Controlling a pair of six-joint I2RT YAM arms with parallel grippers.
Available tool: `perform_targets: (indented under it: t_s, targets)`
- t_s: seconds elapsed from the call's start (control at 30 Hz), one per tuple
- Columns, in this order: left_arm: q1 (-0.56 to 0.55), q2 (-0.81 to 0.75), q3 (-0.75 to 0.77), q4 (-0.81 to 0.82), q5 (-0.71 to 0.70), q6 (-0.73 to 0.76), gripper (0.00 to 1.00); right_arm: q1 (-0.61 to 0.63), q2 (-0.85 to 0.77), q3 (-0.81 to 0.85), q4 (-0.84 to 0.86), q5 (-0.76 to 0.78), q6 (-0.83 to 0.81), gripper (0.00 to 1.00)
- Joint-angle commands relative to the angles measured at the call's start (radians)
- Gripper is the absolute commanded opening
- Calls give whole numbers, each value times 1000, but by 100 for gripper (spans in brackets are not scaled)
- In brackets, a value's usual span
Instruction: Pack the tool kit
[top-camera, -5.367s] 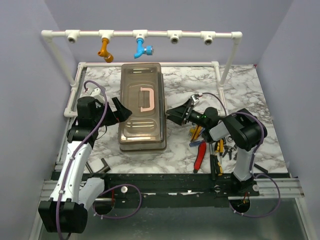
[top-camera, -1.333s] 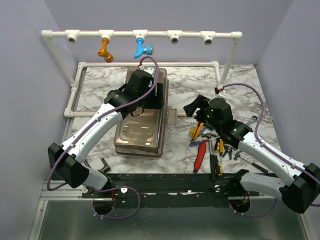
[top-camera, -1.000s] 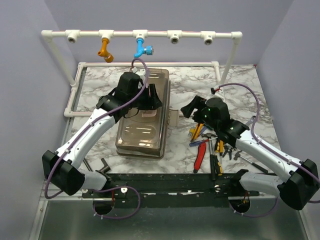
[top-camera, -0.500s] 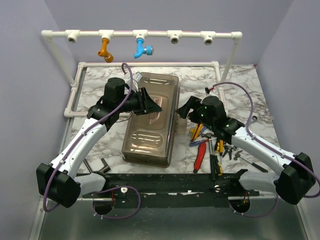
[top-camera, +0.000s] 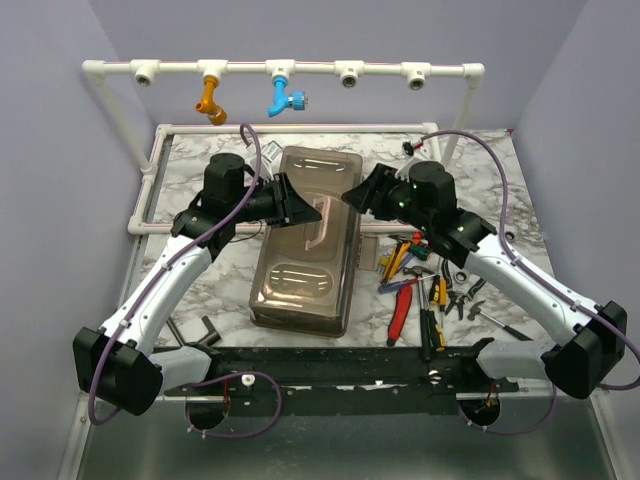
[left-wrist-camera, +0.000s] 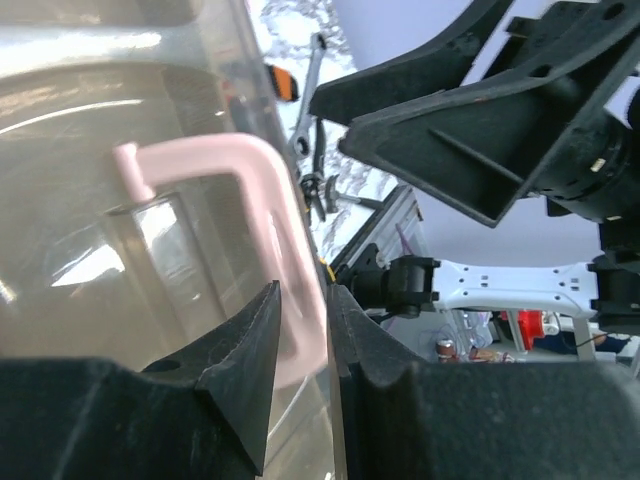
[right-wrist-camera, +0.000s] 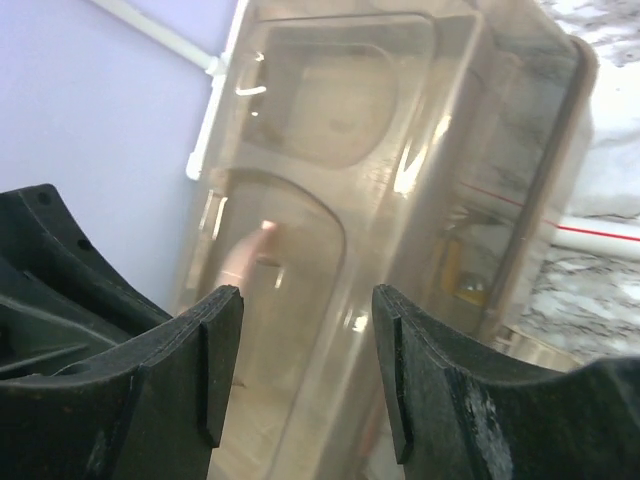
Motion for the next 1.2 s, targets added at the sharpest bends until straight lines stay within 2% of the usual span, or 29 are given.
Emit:
perform_targets:
  t_s: [0.0, 0.17, 0.27, 0.4, 0.5, 0.57, 0.7, 0.9, 1.0, 1.17]
  targets:
    - [10, -28, 30, 114, 95, -24, 26, 5, 64, 67, -81, -98, -23, 57]
    - [23, -37, 34, 111, 101, -22, 26, 17, 149, 96, -46, -217, -2, 30]
    - [26, -37, 53, 57, 68, 8, 27, 34, 168, 119, -58, -204, 10, 29]
    - [-3, -34, 100, -85, -65, 99, 41, 35, 131, 108, -86, -118, 35, 40]
    - [-85, -24, 136, -176, -206, 151, 58, 35, 39, 52, -96, 37, 51, 57]
    - [-144, -12, 162, -229, -319, 170, 65, 34, -29, 13, -103, 131, 52, 70]
    - [-229, 23, 195, -290, -535, 174, 68, 34, -134, -42, -151, 276, 41, 74]
    - [-326, 129, 283, -392, -693, 196, 70, 34, -228, -97, -205, 354, 37, 77]
    - [-341, 168, 296, -400, -680, 199, 71, 32, -250, -118, -216, 361, 35, 77]
    - [-342, 209, 271, -348, -555, 194, 71, 33, -259, -157, -225, 341, 40, 77]
